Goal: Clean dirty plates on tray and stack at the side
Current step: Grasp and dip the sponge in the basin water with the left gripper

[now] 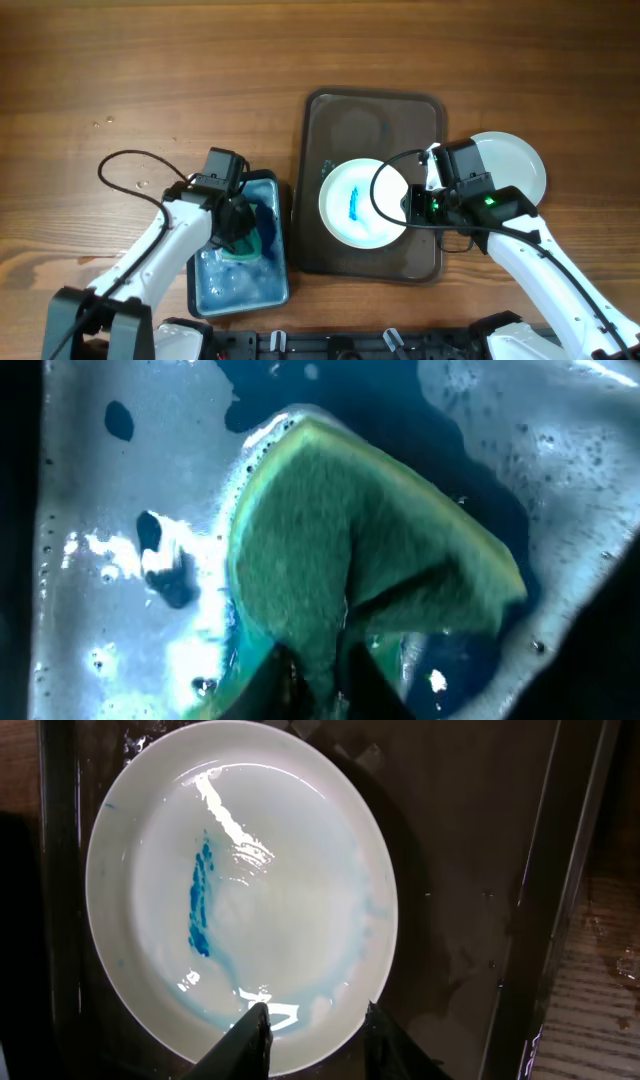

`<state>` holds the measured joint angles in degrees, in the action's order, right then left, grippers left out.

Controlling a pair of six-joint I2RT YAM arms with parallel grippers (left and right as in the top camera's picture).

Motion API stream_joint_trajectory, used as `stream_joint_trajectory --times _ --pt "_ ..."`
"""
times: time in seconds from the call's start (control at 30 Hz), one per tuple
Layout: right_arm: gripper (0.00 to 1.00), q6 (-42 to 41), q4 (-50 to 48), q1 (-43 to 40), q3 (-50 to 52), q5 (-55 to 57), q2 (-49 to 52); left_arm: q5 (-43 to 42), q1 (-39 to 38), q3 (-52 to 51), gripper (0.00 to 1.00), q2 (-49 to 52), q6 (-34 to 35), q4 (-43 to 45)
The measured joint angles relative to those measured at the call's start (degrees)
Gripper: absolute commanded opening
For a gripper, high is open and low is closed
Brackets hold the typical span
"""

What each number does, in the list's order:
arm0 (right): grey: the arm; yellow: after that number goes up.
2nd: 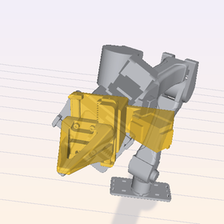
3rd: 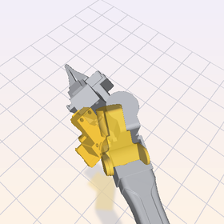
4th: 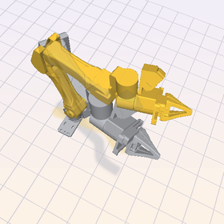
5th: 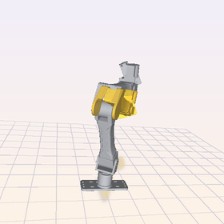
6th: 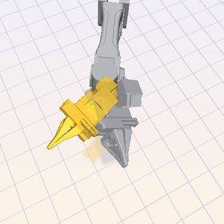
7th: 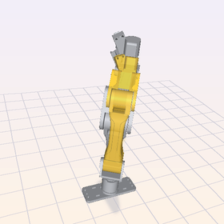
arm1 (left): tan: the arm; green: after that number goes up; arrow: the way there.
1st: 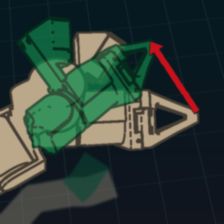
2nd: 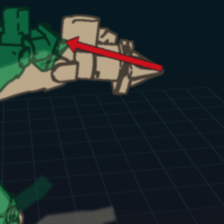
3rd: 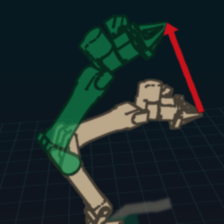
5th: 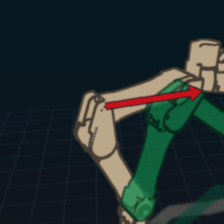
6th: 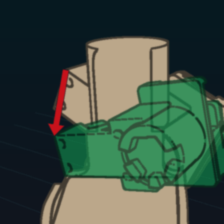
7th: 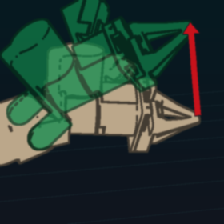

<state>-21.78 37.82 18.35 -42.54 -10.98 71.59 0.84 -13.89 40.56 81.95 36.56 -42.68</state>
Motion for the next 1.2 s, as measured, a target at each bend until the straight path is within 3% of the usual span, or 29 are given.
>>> stream_joint_trajectory --times 0.13,0.2,0.27,0.3,0.33,0.43,0.53,0.7,0.77,0.83,0.87,1.1,1.13,1.2 --pt "0.31 -0.07 0.52 0.0 0.0 -0.17 0.0 0.22 -0.04 0.04 0.04 2.25 1.07 1.2" --pt "0.31 -0.07 0.57 0.0 0.0 -0.17 0.0 0.15 -0.04 0.37 0.13 2.49 1.29 0.72" --pt "0.31 -0.07 0.74 0.0 0.0 -0.17 0.0 -0.02 -0.04 1.18 0.16 2.54 1.2 -1.11" --pt "0.31 -0.07 0.79 0.0 0.0 -0.2 0.0 -0.26 -0.04 1.84 0.23 2.58 1.11 -2.45" --pt "0.31 -0.07 0.76 0.0 0.0 -0.2 0.0 -0.52 -0.04 2.84 0.49 2.58 0.61 -4.17" --pt "0.31 -0.11 0.79 0.0 0.0 -0.2 0.0 -1.14 -0.04 5.64 0.73 2.58 -1.57 -7.98" --pt "0.32 -0.26 0.74 0.0 0.0 -0.2 0.0 -1.33 -0.04 7.26 0.73 2.58 -3.78 -6.99" --pt "0.32 -0.28 0.72 0.0 0.0 -0.2 0.0 -0.13 -0.04 7.17 0.56 2.64 -6.08 -3.5" --pt "0.32 -0.28 0.72 0.0 0.0 -0.2 0.0 1.49 -0.04 5.99 0.39 3.43 -6.56 -1.09" --pt "0.31 -0.46 0.72 0.0 0.0 -0.17 0.0 2.43 -0.04 3.61 0.05 4.66 -6.6 4.09" --pt "0.32 -0.46 0.72 0.0 0.0 -0.2 0.0 2.78 -0.04 2.75 0.04 5.55 -6.69 5.77" --pt "0.31 -0.48 0.72 0.0 0.0 -0.2 0.0 4.92 0.02 2.95 0.04 7.1 -7.39 5.92" --pt "0.31 -0.48 0.74 0.0 0.0 -0.22 0.0 4.94 0.0 3.85 0.09 7.28 -7.39 4.17" --pt "0.31 -0.48 0.72 0.0 0.0 -0.2 0.0 4.9 0.0 6.71 0.51 7.26 -7.3 -1.88"
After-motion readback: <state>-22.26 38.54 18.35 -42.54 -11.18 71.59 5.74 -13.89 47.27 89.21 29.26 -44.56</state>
